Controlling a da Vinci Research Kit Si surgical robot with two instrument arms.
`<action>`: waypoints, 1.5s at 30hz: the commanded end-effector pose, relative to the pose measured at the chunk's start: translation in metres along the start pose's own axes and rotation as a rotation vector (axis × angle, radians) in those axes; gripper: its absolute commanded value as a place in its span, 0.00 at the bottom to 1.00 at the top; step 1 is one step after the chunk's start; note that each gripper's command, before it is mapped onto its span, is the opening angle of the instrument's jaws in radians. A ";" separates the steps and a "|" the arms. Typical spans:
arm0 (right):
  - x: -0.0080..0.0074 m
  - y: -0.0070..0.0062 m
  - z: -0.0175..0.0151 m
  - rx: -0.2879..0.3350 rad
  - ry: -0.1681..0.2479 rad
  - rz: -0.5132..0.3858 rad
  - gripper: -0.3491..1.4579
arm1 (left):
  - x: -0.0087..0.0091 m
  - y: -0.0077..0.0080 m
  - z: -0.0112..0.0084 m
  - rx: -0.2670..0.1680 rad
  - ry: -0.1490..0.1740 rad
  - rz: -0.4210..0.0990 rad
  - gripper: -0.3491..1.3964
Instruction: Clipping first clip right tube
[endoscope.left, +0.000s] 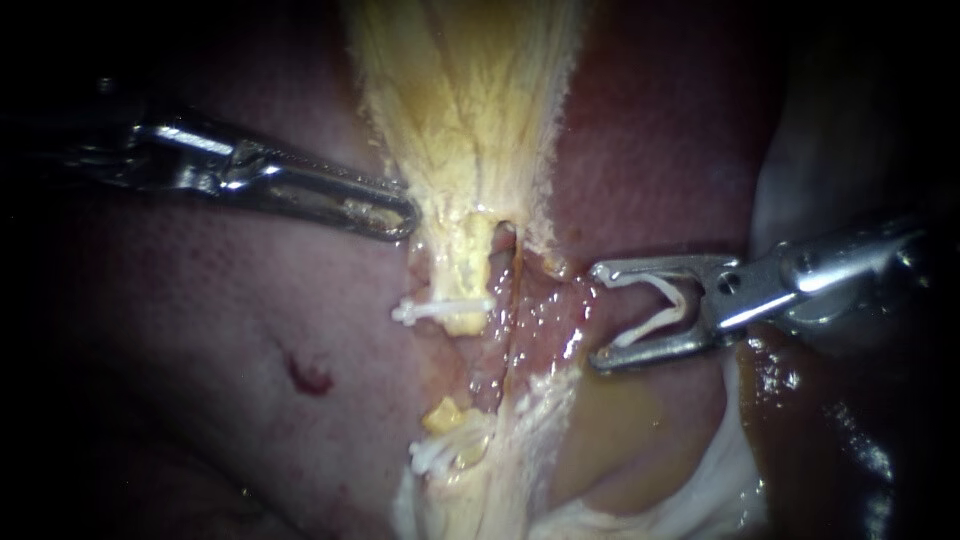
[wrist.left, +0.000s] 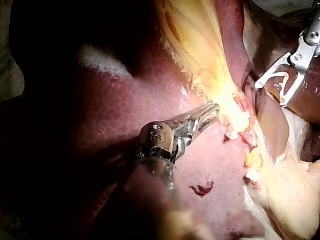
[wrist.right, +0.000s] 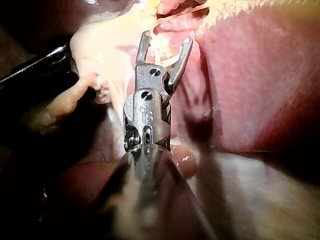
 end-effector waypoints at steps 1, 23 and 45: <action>0.0000 0.0000 0.0000 0.000 0.000 0.000 0.47 | -0.0001 0.0000 -0.0002 0.000 0.001 -0.001 0.00; 0.0000 0.0001 0.0000 0.000 0.000 0.000 0.47 | -0.0035 -0.0002 -0.0071 -0.009 -0.030 -0.026 0.00; -0.0019 -0.0006 0.0076 0.038 -0.002 0.010 0.47 | -0.0029 -0.0003 -0.0064 -0.015 -0.033 -0.024 0.00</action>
